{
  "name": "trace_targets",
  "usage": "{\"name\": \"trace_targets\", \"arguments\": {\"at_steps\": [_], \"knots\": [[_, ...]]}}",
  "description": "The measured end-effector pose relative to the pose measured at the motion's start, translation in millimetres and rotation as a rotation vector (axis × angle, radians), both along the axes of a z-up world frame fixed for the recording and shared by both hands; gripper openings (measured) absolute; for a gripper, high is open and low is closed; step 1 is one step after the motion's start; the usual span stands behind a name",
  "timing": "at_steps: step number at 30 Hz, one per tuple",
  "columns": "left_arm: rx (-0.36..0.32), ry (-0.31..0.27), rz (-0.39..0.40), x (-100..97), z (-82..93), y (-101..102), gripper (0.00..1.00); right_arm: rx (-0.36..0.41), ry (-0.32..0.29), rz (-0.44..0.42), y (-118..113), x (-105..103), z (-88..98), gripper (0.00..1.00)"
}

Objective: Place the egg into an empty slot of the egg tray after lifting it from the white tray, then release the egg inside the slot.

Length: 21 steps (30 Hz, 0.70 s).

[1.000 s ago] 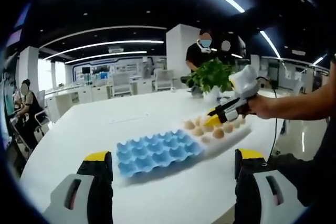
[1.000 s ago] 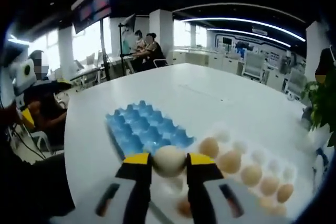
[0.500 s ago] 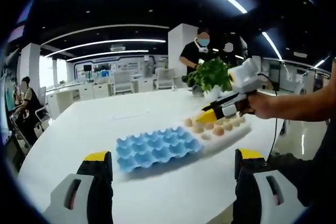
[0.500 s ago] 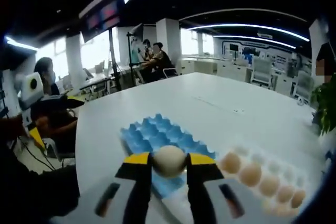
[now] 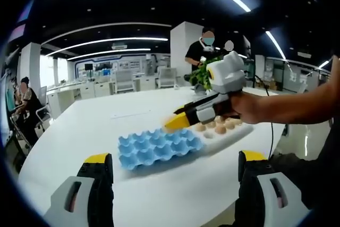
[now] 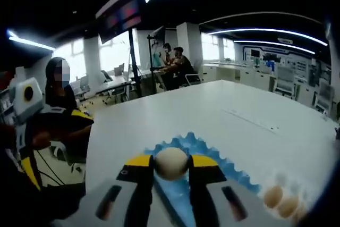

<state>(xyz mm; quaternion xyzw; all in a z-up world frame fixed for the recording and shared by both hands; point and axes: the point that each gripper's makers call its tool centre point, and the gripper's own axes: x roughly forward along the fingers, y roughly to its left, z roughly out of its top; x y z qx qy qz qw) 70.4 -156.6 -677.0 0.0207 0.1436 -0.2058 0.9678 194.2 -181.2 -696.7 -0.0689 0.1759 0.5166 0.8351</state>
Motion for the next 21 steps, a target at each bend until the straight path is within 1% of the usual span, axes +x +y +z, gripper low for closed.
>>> {"name": "trace_targets", "arguments": {"at_steps": [1, 2, 3, 4, 6, 7, 9, 13, 15, 16, 18, 20, 21], "knots": [[-0.001, 0.0, 0.0, -0.4, -0.1, 0, 1.0, 0.002, -0.004, 0.023, 11, -2, 0.2, 0.26], [-0.001, 0.0, 0.0, -1.4, -0.3, 0, 1.0, 0.001, -0.003, 0.029, 14, -3, 0.1, 0.26], [0.0, 0.0, 0.0, -2.3, -0.8, 0, 1.0, -0.001, -0.012, 0.05, 24, -5, 0.3, 0.26], [0.001, 0.001, 0.0, -2.8, -0.9, 0, 1.0, -0.002, -0.015, 0.056, 27, -6, 0.1, 0.26], [0.005, 0.002, -0.001, -4.6, -2.0, 1, 1.0, -0.023, -0.036, 0.091, 41, -8, -3.0, 0.26], [0.004, 0.002, 0.003, -5.5, -3.0, 1, 1.0, -0.022, -0.049, 0.107, 53, -9, -4.2, 0.26], [0.0, 0.006, 0.004, -6.4, -4.0, 1, 1.0, -0.028, -0.052, 0.134, 66, -11, -7.5, 0.26], [0.002, 0.002, 0.004, -8.3, -3.3, 0, 1.0, -0.048, -0.057, 0.148, 78, -9, -13.6, 0.26], [0.001, 0.002, 0.005, -8.9, -3.1, -1, 1.0, -0.052, -0.055, 0.151, 81, -9, -15.7, 0.26], [0.0, 0.0, 0.008, -9.6, -2.6, 0, 1.0, -0.072, -0.049, 0.151, 85, -6, -22.1, 0.26], [0.0, 0.0, 0.01, -10.5, -2.3, 0, 1.0, -0.086, -0.044, 0.159, 88, -4, -27.2, 0.26], [0.002, 0.001, 0.012, -11.4, -2.4, 1, 1.0, -0.127, -0.044, 0.175, 91, -4, -36.8, 0.26], [0.003, -0.001, 0.015, -11.8, -2.1, 2, 1.0, -0.165, -0.058, 0.183, 91, -2, -42.6, 0.26]]}}
